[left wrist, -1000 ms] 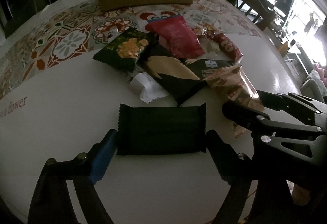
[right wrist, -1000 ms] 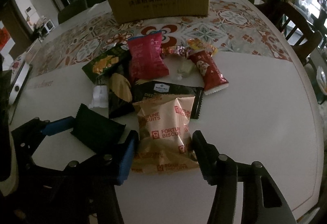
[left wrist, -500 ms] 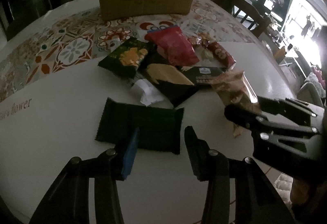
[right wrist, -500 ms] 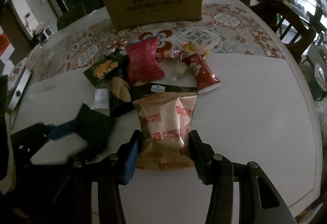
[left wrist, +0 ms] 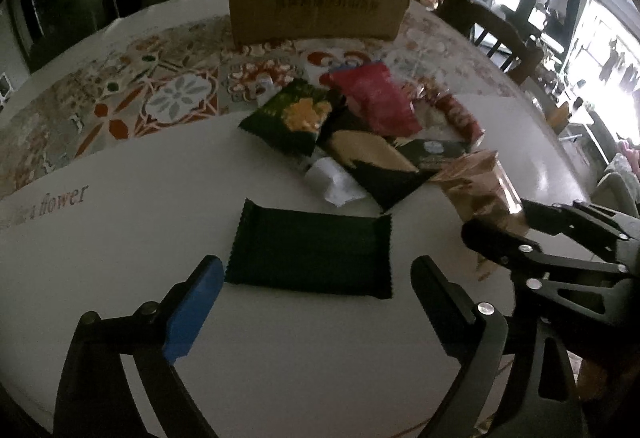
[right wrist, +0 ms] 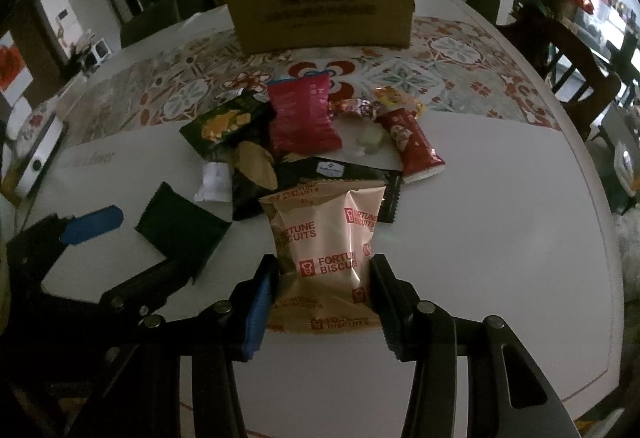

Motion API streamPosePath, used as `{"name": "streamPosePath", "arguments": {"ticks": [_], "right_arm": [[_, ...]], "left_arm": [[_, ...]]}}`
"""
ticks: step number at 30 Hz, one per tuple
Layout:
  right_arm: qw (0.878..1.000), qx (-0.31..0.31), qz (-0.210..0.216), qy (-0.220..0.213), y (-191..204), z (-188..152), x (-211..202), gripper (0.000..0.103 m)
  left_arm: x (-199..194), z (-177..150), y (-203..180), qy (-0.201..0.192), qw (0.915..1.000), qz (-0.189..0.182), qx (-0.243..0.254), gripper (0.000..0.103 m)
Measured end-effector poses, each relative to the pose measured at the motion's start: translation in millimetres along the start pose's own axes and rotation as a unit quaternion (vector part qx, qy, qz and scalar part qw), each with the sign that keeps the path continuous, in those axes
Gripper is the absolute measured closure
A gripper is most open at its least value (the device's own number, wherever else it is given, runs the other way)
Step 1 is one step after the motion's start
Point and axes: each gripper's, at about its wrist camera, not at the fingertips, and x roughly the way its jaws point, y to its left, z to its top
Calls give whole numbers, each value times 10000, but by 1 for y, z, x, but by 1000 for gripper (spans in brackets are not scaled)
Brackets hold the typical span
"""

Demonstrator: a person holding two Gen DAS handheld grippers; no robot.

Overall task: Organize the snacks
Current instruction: 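Grasp the black bar with the left tool while the right tool grasps the Fortune Biscuits bag, then carry both packets to the cardboard box and release them inside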

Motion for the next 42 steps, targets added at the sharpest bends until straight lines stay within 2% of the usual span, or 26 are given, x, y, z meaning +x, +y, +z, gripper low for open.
{"name": "streamPosePath", "arguments": {"ticks": [5, 14, 21, 23, 25, 29, 33, 34, 42], "right_arm": [[9999, 37, -55, 79, -3, 2, 5, 55], [9997, 72, -180, 141, -5, 4, 8, 55], [9996, 56, -240, 165, -4, 5, 10, 55], [9996, 56, -240, 164, -4, 5, 10, 55], [9996, 54, -240, 163, -4, 4, 10, 55], [9997, 0, -157, 169, -1, 5, 10, 55], [9998, 16, -110, 170, -1, 3, 9, 55], [9998, 32, -94, 158, -2, 3, 8, 55], [9999, 70, -88, -69, -3, 0, -5, 55]], "left_arm": [[8, 3, 0, 20, 9995, 204, 232, 2], [20, 7, 3, 145, 9995, -80, 255, 1], [24, 6, 5, 190, 9996, -161, 148, 2], [24, 5, 5, 153, 9996, -173, 135, 4], [23, 6, 5, 96, 9998, -104, 135, 11], [20, 5, 6, 19, 9998, -149, 127, 20], [17, 4, 3, -22, 9997, -218, 147, 22], [14, 4, 2, -69, 9996, -216, 181, 27], [-6, 1, -4, -299, 9991, -184, 252, 30]]}}
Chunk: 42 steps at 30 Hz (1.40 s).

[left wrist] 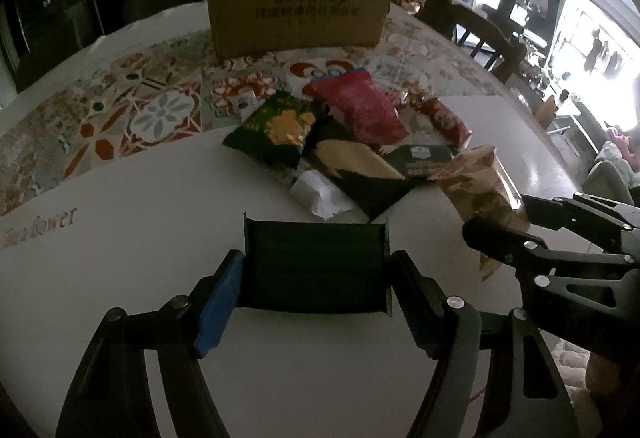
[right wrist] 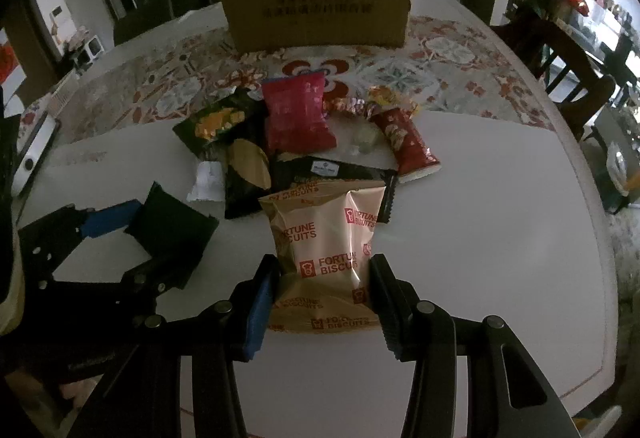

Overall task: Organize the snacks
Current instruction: 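Carry both packets to the cardboard box and release them inside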

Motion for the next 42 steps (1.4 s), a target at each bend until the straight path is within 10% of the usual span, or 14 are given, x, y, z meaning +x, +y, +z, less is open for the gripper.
{"name": "streamPosePath", "arguments": {"ticks": [18, 42], "right_arm": [[9917, -87, 0, -1280, -5, 35, -54, 55], [9710, -244, 273, -2361, -25, 200, -66, 55]], "left_arm": [[-59, 52, -6, -1124, 9934, 217, -13, 30], [-84, 212, 20, -2395, 9690, 609, 57, 30]]}}
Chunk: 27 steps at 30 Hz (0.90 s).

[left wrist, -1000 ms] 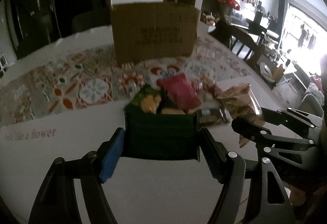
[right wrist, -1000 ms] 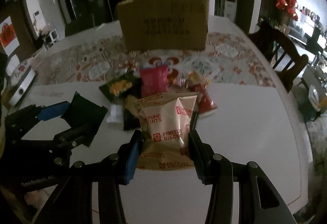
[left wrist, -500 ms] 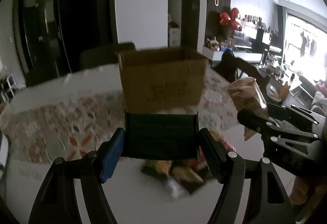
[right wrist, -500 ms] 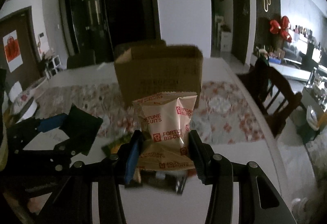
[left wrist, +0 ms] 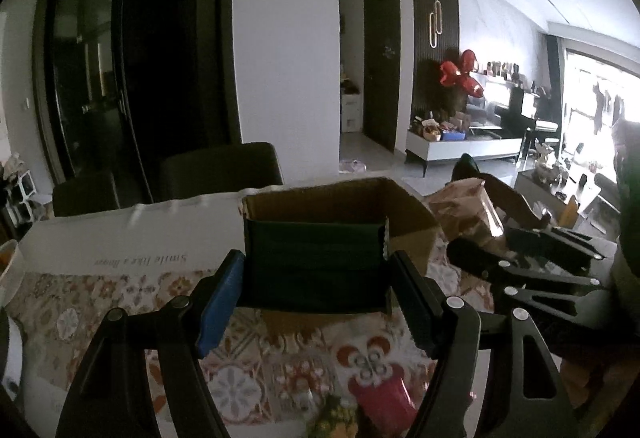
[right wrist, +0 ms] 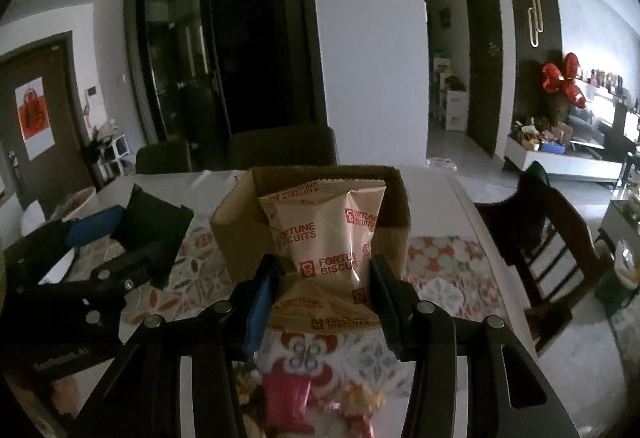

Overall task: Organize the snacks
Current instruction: 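Carry both packets to the cardboard box and release them inside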

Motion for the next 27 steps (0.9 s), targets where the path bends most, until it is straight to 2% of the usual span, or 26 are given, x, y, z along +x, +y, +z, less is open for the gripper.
{"name": "streamPosePath", "arguments": {"ticks": [9, 19, 26, 27], "right_arm": [[9994, -37, 240, 252, -11, 43, 60, 55], [9963, 80, 319, 798, -33, 72, 129, 55], [9941, 134, 54, 1073, -43, 78, 156, 53], [9936, 151, -9, 1122, -45, 78, 158, 45]], "left_arm": [[57, 36, 13, 256, 9996, -60, -90, 30], [135, 56, 29, 964, 9946, -257, -283, 28], [155, 58, 35, 1157, 9923, -101, -430, 11], [154, 57, 34, 1155, 9924, -70, -418, 10]]}}
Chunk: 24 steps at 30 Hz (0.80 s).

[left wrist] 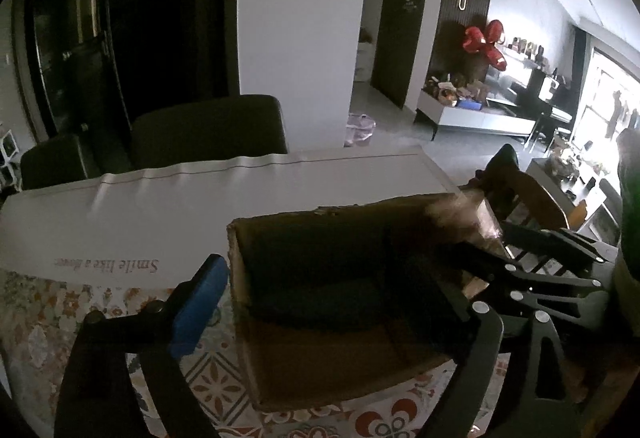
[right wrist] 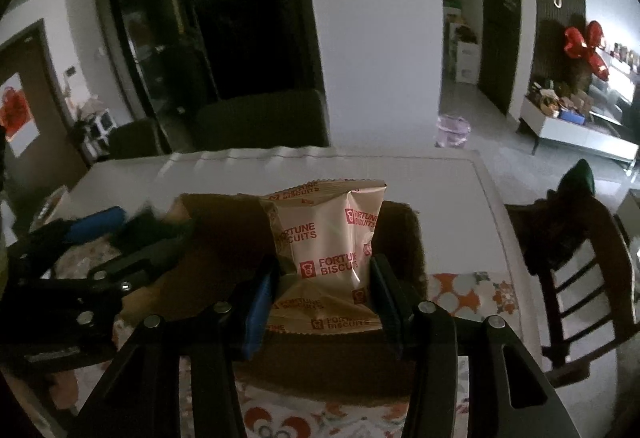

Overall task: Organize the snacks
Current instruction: 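Carry both packets to the cardboard box and release them inside, then withdraw both tools from the box back toward the snack pile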

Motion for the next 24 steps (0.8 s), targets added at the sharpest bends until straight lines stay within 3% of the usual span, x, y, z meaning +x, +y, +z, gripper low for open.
{"name": "streamPosePath", "arguments": {"ticks": [2, 7, 13, 16, 24], "right_arm": [[9999, 75, -68, -28, -3, 1, 1, 30], [9999, 129, 2, -33, -1, -3, -5, 29], [9995, 131, -247, -174, 4, -16, -28, 29], [9988, 167, -302, -333, 7, -27, -45, 21], [9978, 132, -248, -592, 18, -54, -85, 21]], "left_arm": [[-3, -2, -1, -36, 10000, 89, 21, 5], [-10, -2, 2, -66, 9996, 271, 33, 3], [-35, -14, 4, -217, 9986, 473, -30, 0], [-50, -24, 0, -302, 9984, 478, 29, 0], [-92, -52, -8, -534, 9979, 340, 143, 0]]}}
